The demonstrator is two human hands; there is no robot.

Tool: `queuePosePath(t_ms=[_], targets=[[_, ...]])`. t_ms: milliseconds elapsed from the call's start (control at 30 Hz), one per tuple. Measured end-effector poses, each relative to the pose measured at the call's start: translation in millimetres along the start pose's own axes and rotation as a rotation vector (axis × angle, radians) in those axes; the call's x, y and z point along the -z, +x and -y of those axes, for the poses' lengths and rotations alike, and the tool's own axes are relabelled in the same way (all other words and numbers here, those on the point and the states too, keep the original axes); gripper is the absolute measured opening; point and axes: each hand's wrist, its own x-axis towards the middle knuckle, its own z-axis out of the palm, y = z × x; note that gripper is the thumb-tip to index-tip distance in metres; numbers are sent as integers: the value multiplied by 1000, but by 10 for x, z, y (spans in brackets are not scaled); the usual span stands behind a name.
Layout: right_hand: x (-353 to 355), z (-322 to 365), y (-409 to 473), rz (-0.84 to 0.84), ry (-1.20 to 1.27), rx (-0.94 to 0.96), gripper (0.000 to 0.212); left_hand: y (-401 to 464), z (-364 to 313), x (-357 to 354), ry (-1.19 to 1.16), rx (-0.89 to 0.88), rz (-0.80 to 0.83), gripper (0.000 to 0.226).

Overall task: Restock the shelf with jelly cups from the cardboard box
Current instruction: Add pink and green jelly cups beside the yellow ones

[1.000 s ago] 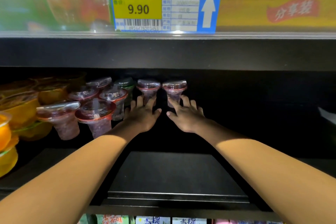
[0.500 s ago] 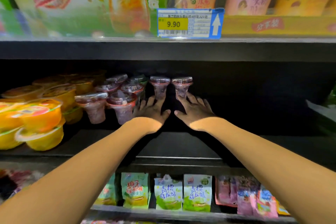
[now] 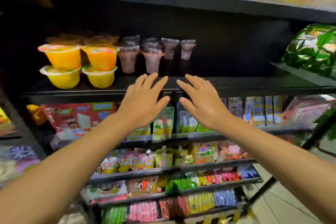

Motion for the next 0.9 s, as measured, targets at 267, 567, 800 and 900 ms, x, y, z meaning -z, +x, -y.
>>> queuePosePath(t_ms=[267,567,800,900], targets=[[-704,768,-820,117,-89,-48,62,-1273,245,-255,13,43,175,70],[-1609,848,-1342,250,-15,-166,66,-1916,297,-1242,51,251,334,72],[-2784,617,-2001,333,40,-174,62,-2553,246,-2466,4,330,448,70],[-3437,533,-2301,303,111,-227,60,-2870,334,-3087,-20,350,506,72]])
